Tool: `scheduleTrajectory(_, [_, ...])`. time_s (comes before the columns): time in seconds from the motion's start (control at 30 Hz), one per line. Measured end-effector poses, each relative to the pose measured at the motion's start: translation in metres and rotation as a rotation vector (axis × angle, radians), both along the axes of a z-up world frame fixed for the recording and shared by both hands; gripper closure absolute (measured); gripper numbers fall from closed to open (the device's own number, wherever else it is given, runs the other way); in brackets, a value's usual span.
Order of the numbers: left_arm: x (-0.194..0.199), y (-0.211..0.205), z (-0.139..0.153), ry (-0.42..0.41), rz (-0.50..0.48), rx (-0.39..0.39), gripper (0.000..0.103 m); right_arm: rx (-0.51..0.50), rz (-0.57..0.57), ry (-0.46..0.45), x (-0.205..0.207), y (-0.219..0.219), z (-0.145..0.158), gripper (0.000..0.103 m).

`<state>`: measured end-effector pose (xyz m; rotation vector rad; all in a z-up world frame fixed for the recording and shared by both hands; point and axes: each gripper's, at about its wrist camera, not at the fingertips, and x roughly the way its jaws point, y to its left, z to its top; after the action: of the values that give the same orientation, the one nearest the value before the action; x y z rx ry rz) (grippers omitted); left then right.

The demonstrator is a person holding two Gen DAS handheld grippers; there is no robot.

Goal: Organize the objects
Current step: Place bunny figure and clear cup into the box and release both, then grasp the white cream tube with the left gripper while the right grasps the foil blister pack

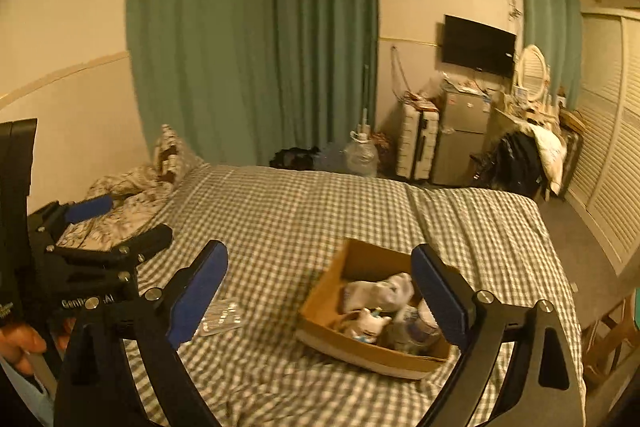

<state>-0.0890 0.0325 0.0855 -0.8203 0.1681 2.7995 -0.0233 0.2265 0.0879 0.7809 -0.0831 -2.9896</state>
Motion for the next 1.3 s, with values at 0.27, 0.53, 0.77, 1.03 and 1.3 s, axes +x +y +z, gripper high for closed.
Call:
scheduleTrajectory(0.27, [0.001,-0.065,-0.019,0.007,0.150,-0.038,0.000,-0.027,0.087,-0.002,-0.009,-0.049,-0.019,0.010])
scheduleTrajectory(0.53, [-0.015,-0.090,-0.072,-0.046,0.226,-0.054,0.000,-0.004,0.107,-0.065,-0.045,-0.082,-0.063,0.010])
scheduleTrajectory(0.77, [-0.040,-0.105,-0.131,-0.176,0.295,-0.047,0.000,0.030,0.110,-0.132,-0.071,-0.091,-0.115,0.010])
scheduleTrajectory(1.03, [-0.065,-0.107,-0.207,-0.332,0.350,-0.106,0.000,0.039,0.128,-0.271,-0.102,-0.103,-0.194,0.010])
scheduleTrajectory(1.3, [-0.094,-0.105,-0.265,-0.514,0.348,-0.087,0.002,-0.004,0.122,-0.383,-0.122,-0.088,-0.234,0.010])
